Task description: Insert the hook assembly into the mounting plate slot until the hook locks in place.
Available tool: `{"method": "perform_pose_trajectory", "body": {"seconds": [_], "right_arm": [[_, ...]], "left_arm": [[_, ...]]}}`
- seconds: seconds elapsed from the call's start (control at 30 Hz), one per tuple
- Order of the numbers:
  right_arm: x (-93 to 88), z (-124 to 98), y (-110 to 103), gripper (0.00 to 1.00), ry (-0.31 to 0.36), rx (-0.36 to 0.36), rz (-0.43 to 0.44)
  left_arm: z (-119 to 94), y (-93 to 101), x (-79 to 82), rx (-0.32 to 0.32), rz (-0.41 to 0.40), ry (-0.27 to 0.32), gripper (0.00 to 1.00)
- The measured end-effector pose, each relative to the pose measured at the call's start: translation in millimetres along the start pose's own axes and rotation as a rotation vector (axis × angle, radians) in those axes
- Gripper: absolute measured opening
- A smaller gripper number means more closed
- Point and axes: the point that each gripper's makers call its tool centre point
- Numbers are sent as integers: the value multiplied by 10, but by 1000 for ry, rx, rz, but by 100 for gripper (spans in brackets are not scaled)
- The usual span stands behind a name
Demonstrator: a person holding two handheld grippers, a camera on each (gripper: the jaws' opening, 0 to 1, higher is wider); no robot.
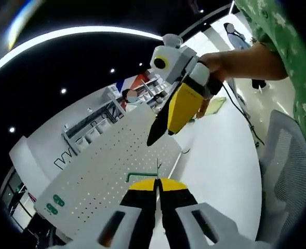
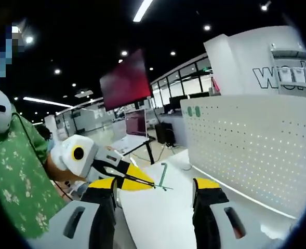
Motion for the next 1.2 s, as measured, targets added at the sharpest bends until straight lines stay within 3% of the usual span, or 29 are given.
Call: {"method": "perform_pose_trajectory", "body": {"seconds": [0.13, 0.33, 0.47, 0.7, 1.03, 1.2], "right_arm": [[-47, 35, -42, 54, -25, 96, 84], [-116, -2, -110, 47, -43, 322, 320], [-175, -6, -42, 39, -60, 333, 384], [-288, 57, -170, 36, -129, 371, 378], [-304, 50, -176, 17, -138, 386, 378], [-335, 39, -185, 17, -141, 392, 388]], "left_arm": [[-59, 25, 94, -21, 10, 45, 2], [-140, 110, 196, -75, 57, 118, 2], [-160, 139, 208, -92, 67, 133, 2], [-158, 203, 245, -121, 87, 155, 2], [-159, 220, 258, -121, 110, 156, 2], [-160, 249, 261, -125, 123, 158, 2]]}}
Point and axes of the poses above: the point that each gripper's makers call its tool centre point, and the gripper's own axes: z roughly forward along the fingers, y roughly to its right, x roughly out of its top, and after that the axes turned 11 degrees about -y, right-handed
